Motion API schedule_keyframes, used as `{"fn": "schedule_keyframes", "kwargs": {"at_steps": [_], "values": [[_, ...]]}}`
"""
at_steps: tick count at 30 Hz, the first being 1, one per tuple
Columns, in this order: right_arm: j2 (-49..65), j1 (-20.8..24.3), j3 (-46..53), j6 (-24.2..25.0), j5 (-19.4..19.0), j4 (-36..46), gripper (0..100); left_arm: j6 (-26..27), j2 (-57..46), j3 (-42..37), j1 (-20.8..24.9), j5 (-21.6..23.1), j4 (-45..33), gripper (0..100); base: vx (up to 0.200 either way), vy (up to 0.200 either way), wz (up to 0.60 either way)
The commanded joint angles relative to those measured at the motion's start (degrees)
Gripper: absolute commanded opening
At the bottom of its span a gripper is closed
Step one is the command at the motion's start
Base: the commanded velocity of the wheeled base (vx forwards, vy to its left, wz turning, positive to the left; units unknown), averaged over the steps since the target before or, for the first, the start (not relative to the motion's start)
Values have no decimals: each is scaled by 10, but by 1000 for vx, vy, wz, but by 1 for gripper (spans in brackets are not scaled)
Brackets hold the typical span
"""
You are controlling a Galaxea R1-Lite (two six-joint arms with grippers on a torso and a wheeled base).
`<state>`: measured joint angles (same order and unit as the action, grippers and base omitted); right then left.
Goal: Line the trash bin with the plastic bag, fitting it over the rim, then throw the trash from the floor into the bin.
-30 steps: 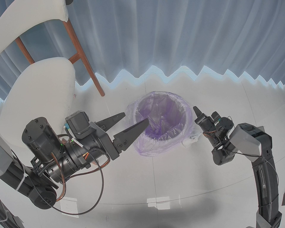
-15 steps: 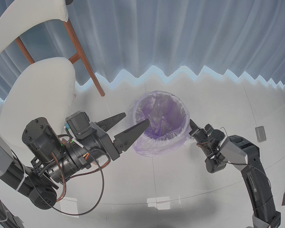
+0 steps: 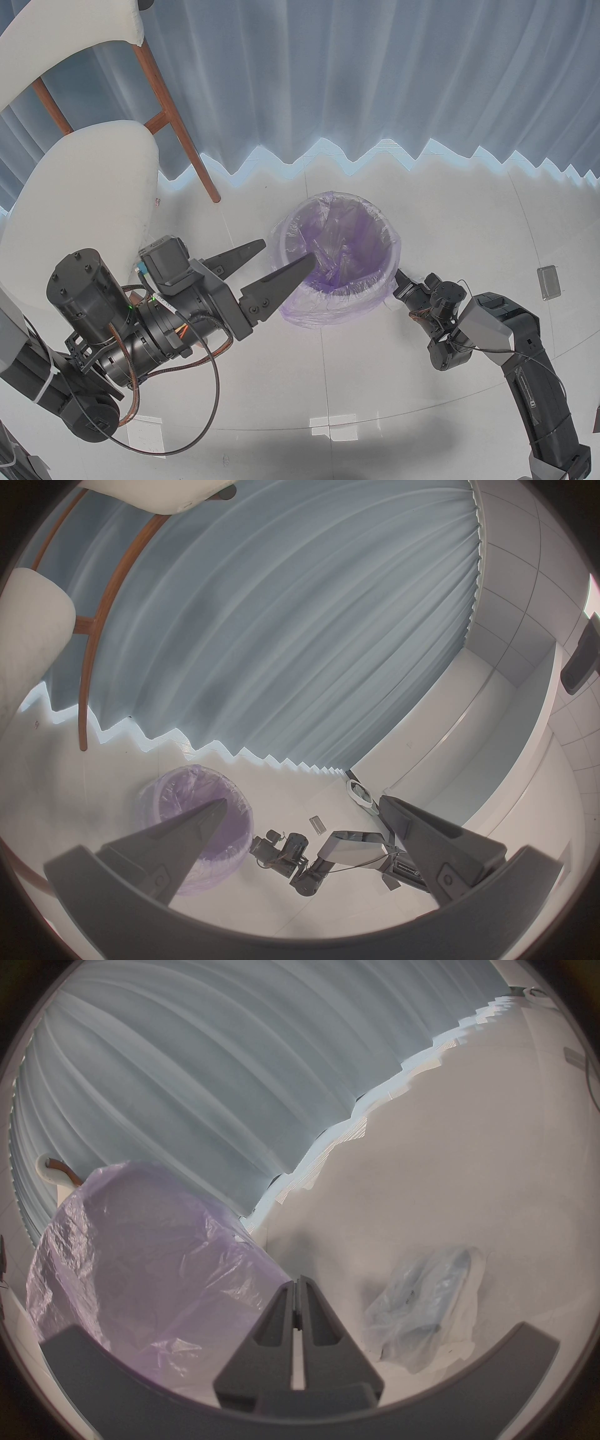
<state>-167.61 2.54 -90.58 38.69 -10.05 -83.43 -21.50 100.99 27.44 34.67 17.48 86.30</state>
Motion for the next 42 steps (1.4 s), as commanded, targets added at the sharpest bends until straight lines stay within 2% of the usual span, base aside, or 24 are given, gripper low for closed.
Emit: {"fn": "schedule_keyframes", "kwargs": {"at_steps": [1,9,13,15,18,19,25,28,31,35,38,41,42], "values": [[-4,0,0,2,-1,7,0,0,1,0,0,0,0,100,0,0,0],[-4,1,-1,6,0,24,0,-4,2,9,-1,0,0,100,0,0,0],[4,2,0,9,3,-10,0,-5,0,17,-6,1,0,100,0,0,0],[18,2,15,8,4,-47,0,-5,0,16,-9,1,0,100,0,0,0],[36,3,55,6,4,-56,0,-5,1,13,-9,1,0,100,0,0,0],[41,3,67,6,3,-58,100,-5,1,15,-9,1,0,100,0,0,0],[44,-1,81,2,6,-66,100,-6,0,16,-9,2,1,100,0,0,0],[51,-3,82,-4,38,-66,100,-7,-3,17,-9,3,1,100,0,0,0],[86,-10,91,-1,56,-65,100,-8,-4,19,-8,4,1,100,0,0,0],[149,-30,133,-1,53,-60,100,-8,-5,21,-7,3,0,100,0,0,0],[185,-44,138,1,51,-46,100,-8,-5,23,-7,3,0,100,0,0,0],[232,-56,141,1,50,5,100,-8,-5,28,-7,4,0,100,0,0,0],[246,-57,145,-3,50,47,100,-9,-4,34,-8,2,0,100,0,0,0]]}}
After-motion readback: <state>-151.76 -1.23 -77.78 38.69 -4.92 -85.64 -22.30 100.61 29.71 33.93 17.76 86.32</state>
